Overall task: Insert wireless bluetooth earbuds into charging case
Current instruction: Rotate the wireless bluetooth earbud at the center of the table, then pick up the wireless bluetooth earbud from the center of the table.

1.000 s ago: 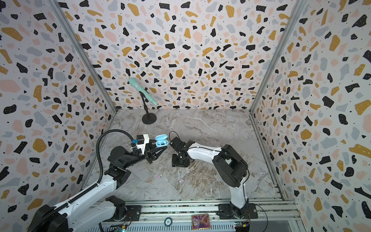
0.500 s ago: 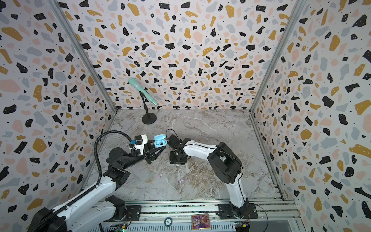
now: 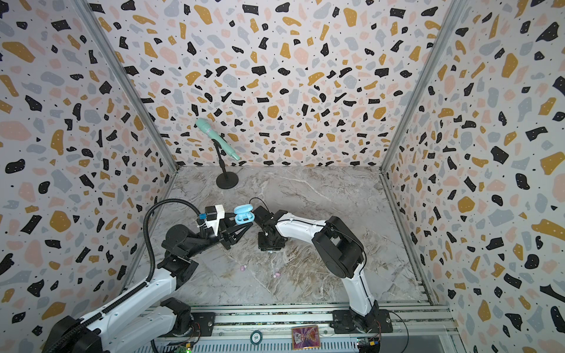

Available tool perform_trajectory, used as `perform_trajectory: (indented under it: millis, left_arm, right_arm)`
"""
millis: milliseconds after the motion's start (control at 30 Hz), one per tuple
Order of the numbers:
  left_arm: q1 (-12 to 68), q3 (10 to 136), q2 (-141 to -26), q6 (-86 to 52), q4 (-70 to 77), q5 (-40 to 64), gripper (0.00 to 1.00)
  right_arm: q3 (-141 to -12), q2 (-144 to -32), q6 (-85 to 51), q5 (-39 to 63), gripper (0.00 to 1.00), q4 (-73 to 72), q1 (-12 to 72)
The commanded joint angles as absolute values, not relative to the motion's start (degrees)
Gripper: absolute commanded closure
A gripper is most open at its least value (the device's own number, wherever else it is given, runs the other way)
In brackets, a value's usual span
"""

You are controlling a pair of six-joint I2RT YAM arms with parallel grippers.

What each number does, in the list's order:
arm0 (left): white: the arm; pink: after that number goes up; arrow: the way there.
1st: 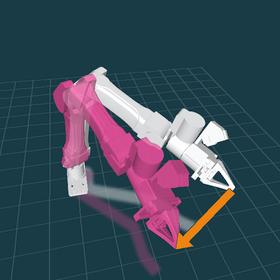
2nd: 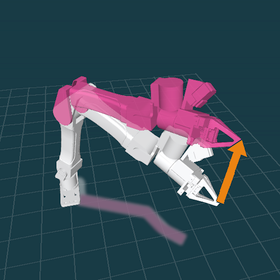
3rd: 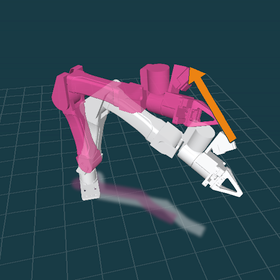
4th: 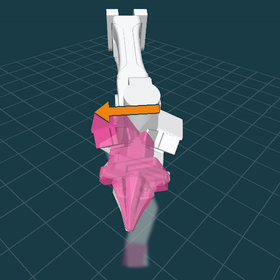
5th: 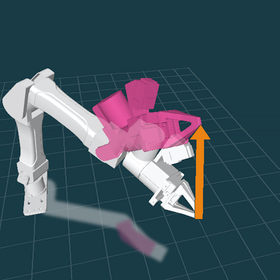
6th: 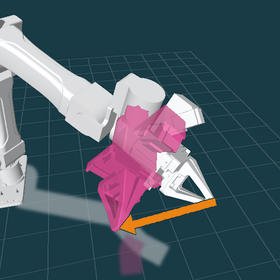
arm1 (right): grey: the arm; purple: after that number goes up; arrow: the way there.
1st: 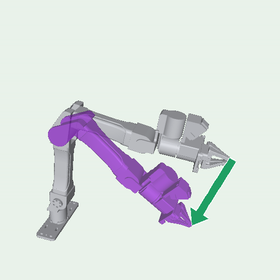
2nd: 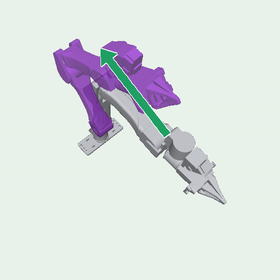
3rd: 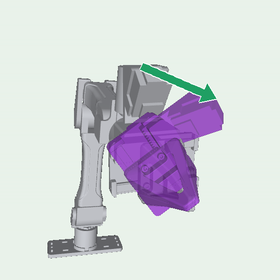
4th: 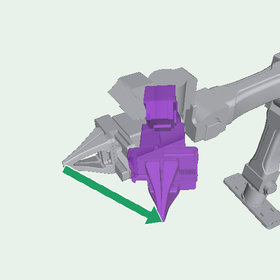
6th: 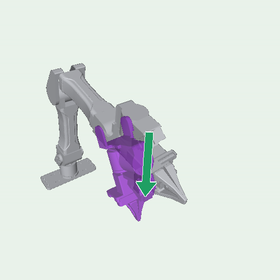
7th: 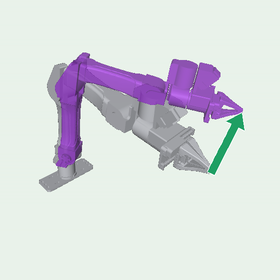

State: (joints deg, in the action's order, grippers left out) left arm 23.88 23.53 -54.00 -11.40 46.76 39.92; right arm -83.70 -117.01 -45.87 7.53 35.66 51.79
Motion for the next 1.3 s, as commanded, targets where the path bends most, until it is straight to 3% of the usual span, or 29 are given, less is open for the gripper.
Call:
perform_trajectory:
  millis: [0,533,700,1000,1267]
  left_arm:
    - [23.5,23.0,-53.4,-11.8,51.1,40.0,0.88]
    - [23.3,23.0,-53.2,-12.1,51.2,40.1,0.88]
    - [23.3,23.2,-53.5,-12.2,51.1,40.1,0.88]
    - [23.4,24.3,-55.6,-13.3,52.4,41.6,0.88]
    - [24.3,25.4,-58.1,-13.5,53.4,42.5,0.88]
  right_arm:
    - [-84.6,-118.5,-44.7,5.7,0.64,39.8,52.3]
    - [-84.1,-119.1,-43.2,4.0,0.86,40.7,52.6]
    - [-82.1,-116.4,-43.4,4.0,0.89,38.8,52.3]
    - [-72.0,-103.9,-45.9,4.5,0.9,33.3,48.7]
    - [-62.9,-85.9,-48.5,6.6,0.9,28.4,45.1]
